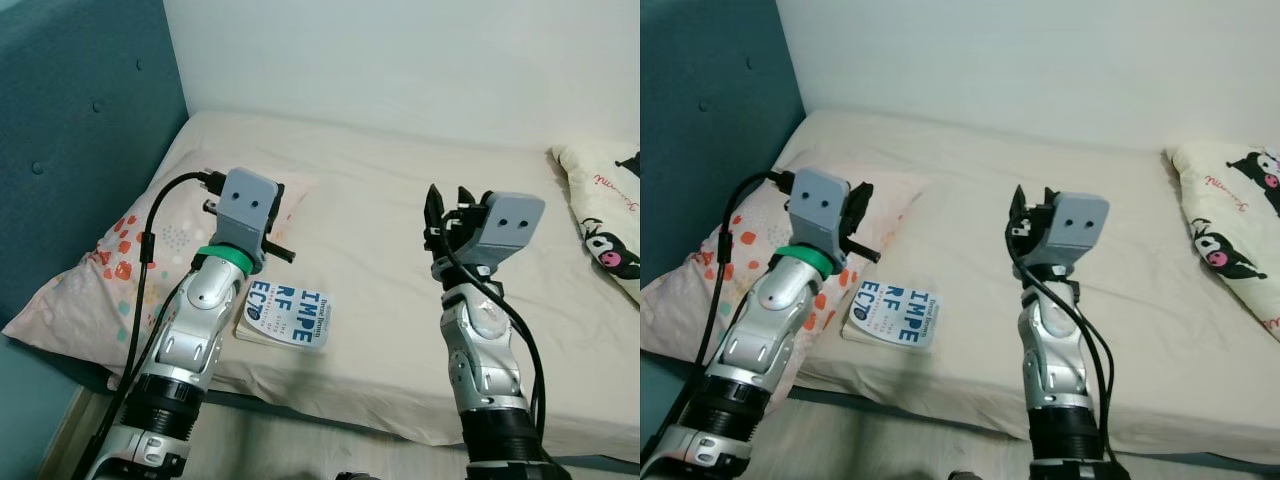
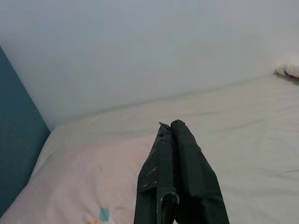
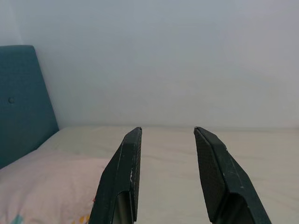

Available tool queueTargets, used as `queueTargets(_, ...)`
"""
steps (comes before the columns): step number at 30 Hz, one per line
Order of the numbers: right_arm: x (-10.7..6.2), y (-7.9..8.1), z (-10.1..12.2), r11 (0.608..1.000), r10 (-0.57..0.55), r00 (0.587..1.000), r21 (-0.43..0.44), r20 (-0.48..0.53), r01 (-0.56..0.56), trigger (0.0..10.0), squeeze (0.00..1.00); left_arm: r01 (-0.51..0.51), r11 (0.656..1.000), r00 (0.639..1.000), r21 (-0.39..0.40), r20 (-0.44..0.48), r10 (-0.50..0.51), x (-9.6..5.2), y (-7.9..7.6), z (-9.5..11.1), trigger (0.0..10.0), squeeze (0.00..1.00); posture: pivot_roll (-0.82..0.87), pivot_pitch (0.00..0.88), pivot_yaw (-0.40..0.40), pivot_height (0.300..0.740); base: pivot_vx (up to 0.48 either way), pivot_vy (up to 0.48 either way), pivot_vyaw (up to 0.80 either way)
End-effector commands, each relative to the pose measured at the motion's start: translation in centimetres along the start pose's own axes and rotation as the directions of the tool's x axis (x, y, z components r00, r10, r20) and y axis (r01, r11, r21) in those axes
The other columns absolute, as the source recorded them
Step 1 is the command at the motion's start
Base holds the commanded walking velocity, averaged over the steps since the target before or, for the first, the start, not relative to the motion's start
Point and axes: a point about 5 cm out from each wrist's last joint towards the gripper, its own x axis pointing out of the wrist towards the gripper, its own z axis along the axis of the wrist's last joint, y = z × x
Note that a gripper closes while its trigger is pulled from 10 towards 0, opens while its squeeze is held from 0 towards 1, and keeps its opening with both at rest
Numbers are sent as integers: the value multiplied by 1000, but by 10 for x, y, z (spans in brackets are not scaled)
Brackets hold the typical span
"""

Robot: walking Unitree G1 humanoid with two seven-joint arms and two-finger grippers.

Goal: Clean up the room

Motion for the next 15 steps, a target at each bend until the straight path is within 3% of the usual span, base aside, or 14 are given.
queueTargets(1, -3, -1, -7, 1000, -8, 1000, 4, -25, 8, 10000, 0, 14, 1000, 1000, 3, 7, -14, -3, -3, -1, 10000, 0, -22, 10, 10, 740, 0, 0, 0)
queueTargets(10, -3, 0, -6, 1000, -4, 1000, 5, -22, 4, 10000, 0, 21, 1000, 1000, -1, 21, -21, -1, -4, 2, 10000, 0, -27, 14, 13, 740, 0, 0, 0)
queueTargets(15, -3, 0, -7, 1000, -9, 999, 17, -32, 9, 10000, 0, 22, 1000, 1000, -3, 22, -22, -2, -5, 3, 10000, 0, -26, 16, 14, 740, 0, 0, -600)
